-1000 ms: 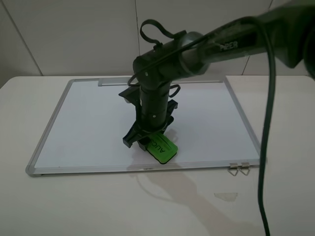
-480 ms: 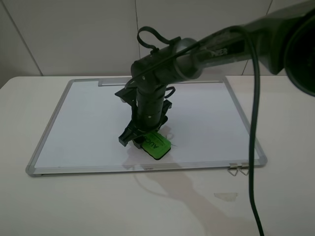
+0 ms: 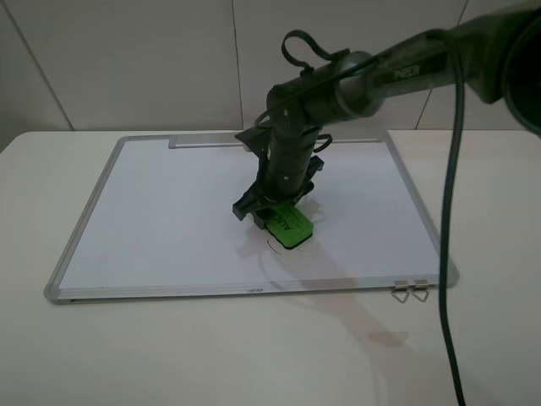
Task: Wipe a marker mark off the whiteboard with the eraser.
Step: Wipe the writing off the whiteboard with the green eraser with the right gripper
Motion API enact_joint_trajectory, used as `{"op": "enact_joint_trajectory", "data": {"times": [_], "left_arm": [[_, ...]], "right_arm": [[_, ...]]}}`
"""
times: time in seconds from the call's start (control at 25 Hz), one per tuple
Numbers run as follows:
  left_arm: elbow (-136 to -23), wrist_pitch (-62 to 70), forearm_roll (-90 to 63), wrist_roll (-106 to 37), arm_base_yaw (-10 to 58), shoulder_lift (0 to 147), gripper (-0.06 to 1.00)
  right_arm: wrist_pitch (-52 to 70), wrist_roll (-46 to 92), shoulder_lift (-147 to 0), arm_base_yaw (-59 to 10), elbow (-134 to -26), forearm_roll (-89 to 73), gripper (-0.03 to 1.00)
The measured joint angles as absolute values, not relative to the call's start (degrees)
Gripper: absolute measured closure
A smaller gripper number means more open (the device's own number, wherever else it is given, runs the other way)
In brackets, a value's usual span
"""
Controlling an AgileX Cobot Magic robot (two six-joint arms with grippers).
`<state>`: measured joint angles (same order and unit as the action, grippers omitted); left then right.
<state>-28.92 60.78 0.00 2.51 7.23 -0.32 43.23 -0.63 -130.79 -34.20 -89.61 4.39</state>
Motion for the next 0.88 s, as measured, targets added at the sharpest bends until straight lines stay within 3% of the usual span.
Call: {"op": "enact_joint_trajectory", "data": {"times": [0.28,0.48,0.88], "left_arm": [[-28.92,60.78,0.00,2.51,7.23,-0.32,0.26],[-28.92,60.78,0.00,2.51,7.23,-0.32,0.26],[-28.92,60.78,0.00,2.51,7.23,-0.32,0.26]], "right_arm": [[43.72,-0.69,-130.79,-26.93,-89.66,3.98,0.37],[44.09,-0.40,-130.79,-26.79,-89.70,2.51,0.37],[35.87,0.56,-129.55,-39.88,-84.32,-1.75,0.37]]}}
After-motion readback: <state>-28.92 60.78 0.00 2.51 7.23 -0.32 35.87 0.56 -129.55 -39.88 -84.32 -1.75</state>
